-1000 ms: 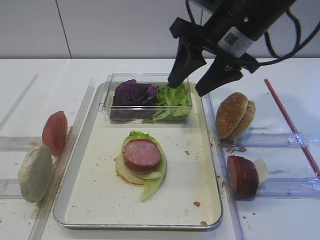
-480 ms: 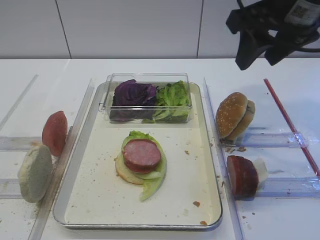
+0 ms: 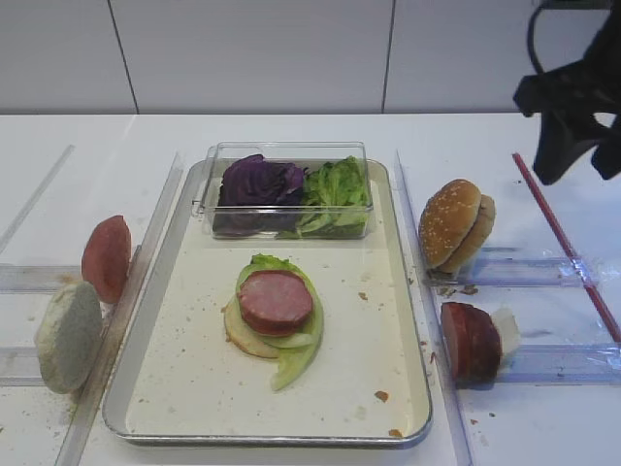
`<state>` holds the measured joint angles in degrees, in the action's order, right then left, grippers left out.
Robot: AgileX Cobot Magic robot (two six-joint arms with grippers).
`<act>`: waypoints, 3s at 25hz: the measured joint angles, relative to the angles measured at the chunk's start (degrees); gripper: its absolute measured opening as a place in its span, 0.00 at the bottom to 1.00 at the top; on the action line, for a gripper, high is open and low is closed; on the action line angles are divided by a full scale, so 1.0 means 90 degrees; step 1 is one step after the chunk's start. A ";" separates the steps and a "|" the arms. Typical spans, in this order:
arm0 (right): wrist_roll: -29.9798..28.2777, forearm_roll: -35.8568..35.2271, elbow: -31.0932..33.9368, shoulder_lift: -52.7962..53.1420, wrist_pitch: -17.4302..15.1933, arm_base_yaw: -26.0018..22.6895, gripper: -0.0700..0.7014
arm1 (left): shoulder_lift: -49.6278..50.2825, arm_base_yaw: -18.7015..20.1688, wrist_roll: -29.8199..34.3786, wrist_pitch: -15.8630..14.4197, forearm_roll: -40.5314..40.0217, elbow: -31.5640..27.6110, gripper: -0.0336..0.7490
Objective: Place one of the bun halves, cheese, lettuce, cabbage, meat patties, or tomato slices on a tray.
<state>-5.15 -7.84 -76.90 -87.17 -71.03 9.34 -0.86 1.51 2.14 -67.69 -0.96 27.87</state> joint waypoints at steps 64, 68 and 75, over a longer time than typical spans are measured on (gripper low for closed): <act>0.0311 0.0289 0.5447 0.9785 0.0602 -0.0676 0.55 | 0.0000 0.0000 0.0000 0.0000 0.0000 0.0000 0.65; 0.0128 0.0229 0.5447 0.9785 0.0602 -0.0676 0.55 | 0.0000 0.0000 0.0000 0.0000 0.0000 0.0000 0.65; -0.0103 0.0200 0.5460 0.9785 0.0695 -0.0676 0.55 | 0.0000 0.0000 0.0000 0.0000 0.0000 0.0000 0.65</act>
<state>-6.08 -6.04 -27.75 0.90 -64.78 3.25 -0.86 1.51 2.14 -67.69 -0.96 27.87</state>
